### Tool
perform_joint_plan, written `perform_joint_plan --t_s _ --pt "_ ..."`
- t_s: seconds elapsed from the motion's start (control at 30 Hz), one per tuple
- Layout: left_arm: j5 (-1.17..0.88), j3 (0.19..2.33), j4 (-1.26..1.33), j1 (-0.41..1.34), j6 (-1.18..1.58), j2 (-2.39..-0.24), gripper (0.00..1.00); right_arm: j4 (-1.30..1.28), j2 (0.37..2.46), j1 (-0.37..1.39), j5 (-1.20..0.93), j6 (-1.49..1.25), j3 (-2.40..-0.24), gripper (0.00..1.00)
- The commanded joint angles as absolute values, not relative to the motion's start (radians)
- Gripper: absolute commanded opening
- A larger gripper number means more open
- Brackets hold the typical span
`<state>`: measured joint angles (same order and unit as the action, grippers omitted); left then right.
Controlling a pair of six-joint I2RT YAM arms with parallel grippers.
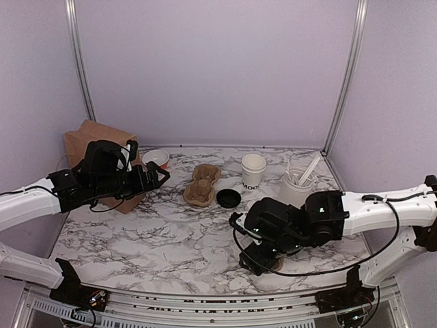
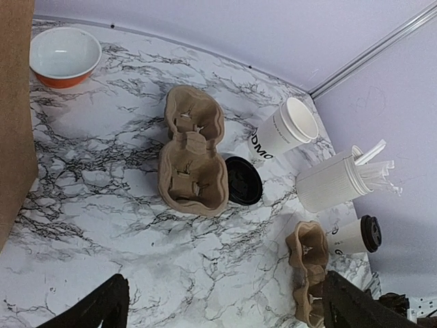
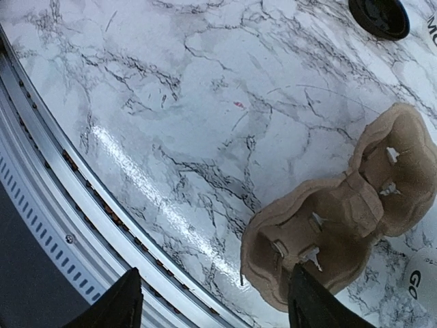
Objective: Pack the takeout coffee
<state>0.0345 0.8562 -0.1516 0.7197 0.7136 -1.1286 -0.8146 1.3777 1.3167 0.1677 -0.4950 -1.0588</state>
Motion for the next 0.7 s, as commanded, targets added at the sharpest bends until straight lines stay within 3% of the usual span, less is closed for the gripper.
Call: perform_joint_plan --t_s 0.0,0.27,0.4,0.67 --pt "0.048 0.921 -0.204 0.715 0.703 -1.081 0.99 -0.776 1.343 1.265 0.155 -0.484 -1.118 0.74" --pt "0.275 1.14 -0.465 0.69 0.695 -1.074 0.99 -0.591 1.312 1.111 0.052 -0.366 -1.154 0.83" --pt "0.359 1.281 -0.617 0.562 0.655 -1.1 0.99 -0.545 1.333 1.049 -0.005 -0.316 -1.176 0.86" --pt "0.238 1.421 -0.709 0.157 0.592 -1.163 0.99 -0.491 1.349 0.949 -0.111 -0.254 -1.202 0.93"
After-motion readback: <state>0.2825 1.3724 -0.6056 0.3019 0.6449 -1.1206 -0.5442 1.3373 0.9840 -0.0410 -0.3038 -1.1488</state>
